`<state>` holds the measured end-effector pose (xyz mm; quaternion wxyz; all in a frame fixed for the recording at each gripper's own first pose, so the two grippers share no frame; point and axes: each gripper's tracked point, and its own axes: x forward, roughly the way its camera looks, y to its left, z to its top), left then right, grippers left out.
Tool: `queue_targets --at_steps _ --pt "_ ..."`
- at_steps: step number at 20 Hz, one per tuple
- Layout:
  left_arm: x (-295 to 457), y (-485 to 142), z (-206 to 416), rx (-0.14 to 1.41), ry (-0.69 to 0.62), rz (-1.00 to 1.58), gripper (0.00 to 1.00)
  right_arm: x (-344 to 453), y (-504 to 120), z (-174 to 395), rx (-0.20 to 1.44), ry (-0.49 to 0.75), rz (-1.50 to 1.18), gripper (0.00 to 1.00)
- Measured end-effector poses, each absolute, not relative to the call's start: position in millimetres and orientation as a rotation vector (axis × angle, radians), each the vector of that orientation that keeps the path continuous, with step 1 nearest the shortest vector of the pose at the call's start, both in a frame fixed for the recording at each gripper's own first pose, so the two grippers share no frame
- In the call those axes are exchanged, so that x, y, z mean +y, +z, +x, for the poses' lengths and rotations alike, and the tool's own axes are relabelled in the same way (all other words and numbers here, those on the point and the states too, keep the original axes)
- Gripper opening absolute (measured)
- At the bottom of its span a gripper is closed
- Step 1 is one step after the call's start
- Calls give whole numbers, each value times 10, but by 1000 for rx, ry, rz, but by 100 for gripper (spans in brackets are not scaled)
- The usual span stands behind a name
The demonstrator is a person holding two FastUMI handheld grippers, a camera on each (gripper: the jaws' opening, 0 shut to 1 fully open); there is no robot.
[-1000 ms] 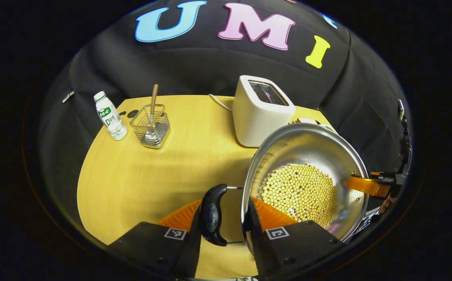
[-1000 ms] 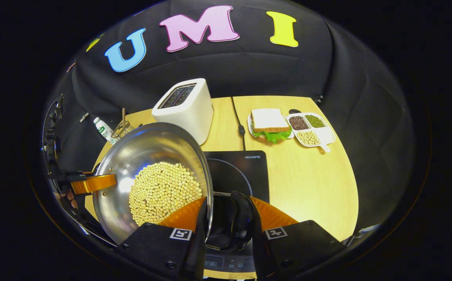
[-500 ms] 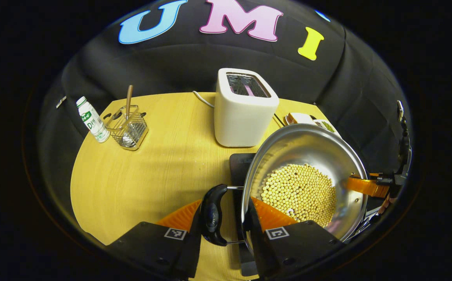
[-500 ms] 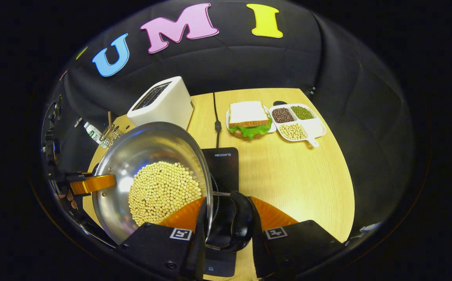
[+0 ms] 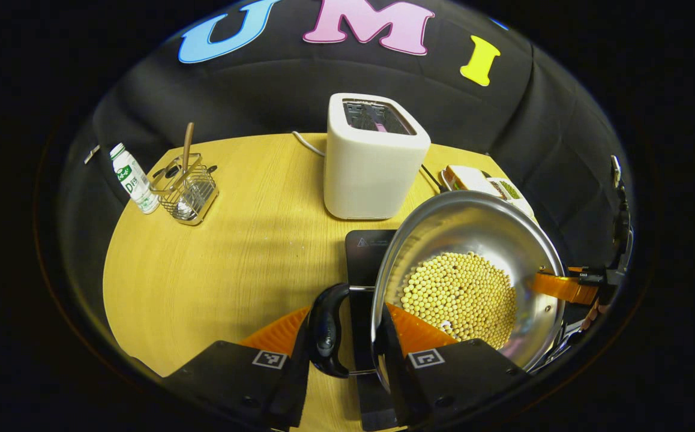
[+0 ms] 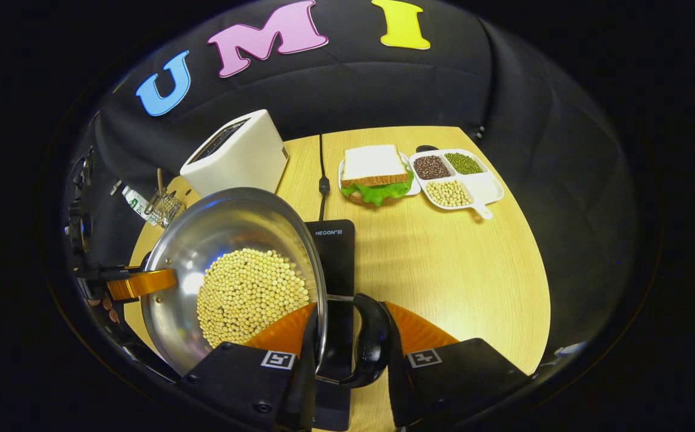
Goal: First push the handle of the pot to place it horizontally, then grasp the pot with both hands and set it on the induction cooktop.
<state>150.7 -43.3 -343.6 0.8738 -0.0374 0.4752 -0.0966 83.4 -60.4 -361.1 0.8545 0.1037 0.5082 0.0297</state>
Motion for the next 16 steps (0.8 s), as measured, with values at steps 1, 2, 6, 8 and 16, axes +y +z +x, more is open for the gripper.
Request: queue_targets --at_steps 1,2,6,8,16 --pt "-419 -3428 1523 984 -201 -79 59 -583 -3613 845 1064 61 223 52" --pt "-409 -3444 1502 988 -201 -78 58 -577 -3603 854 1064 62 222 53" --pt "-395 -3464 1508 988 -211 -80 59 -577 -3603 866 1062 63 224 48" --pt "-400 -3470 1514 986 -210 -82 59 -579 -3602 862 1063 62 225 53" --pt "-398 -3478 1509 987 -210 -92 60 -575 -3583 850 1072 53 247 51"
